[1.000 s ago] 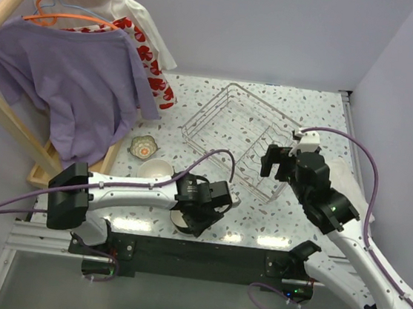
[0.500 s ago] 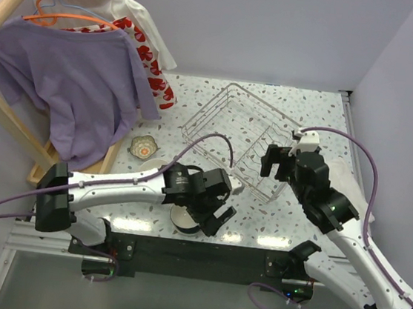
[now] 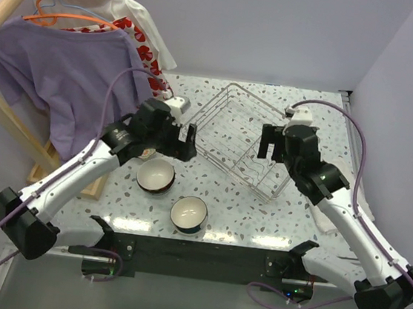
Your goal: Unload the bowls from the dish rack
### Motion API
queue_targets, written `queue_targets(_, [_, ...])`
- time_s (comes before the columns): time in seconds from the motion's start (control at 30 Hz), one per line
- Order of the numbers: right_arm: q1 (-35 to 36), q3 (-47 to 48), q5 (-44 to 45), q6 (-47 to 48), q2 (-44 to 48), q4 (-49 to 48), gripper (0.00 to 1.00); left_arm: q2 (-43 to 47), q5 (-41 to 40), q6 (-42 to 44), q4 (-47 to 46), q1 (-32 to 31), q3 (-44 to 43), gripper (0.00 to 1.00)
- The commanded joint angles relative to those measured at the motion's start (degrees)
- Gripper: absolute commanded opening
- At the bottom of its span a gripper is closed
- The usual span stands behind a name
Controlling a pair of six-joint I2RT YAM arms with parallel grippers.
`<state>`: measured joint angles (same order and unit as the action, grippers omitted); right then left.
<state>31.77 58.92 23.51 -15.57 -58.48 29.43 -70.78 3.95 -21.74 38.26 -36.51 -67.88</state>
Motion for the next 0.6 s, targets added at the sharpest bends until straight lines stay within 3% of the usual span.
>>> queue_targets(0.0, [-5.1,7.9,1.0,-0.7,-1.3,4.3,0.99,7.1,-1.6,4.2,-1.7,9.9,0.5,1.0])
queue_targets(0.1, [-9.0,8.5,2.5,-0.8,1.2,6.6,0.99,14.5,-9.1,5.6,0.1,15.0,0.1,1.0])
queue_targets(0.23, [-11.3,6.6,10.1,0.5,7.1,9.0,0.99,27.7,-28.5,8.3,1.9,15.4,0.6,1.0])
queue_targets(0.43, [-11.2,0.3,14.4,4.3,23.2,3.5,0.99,44.1,-35.6,12.0,1.4,15.2,4.1,1.0])
queue_targets(0.57, [-11.2,-4.8,16.0,7.6,31.1,-0.6,0.99,56.0,-36.0,14.0,-4.1,15.2,9.9,1.0])
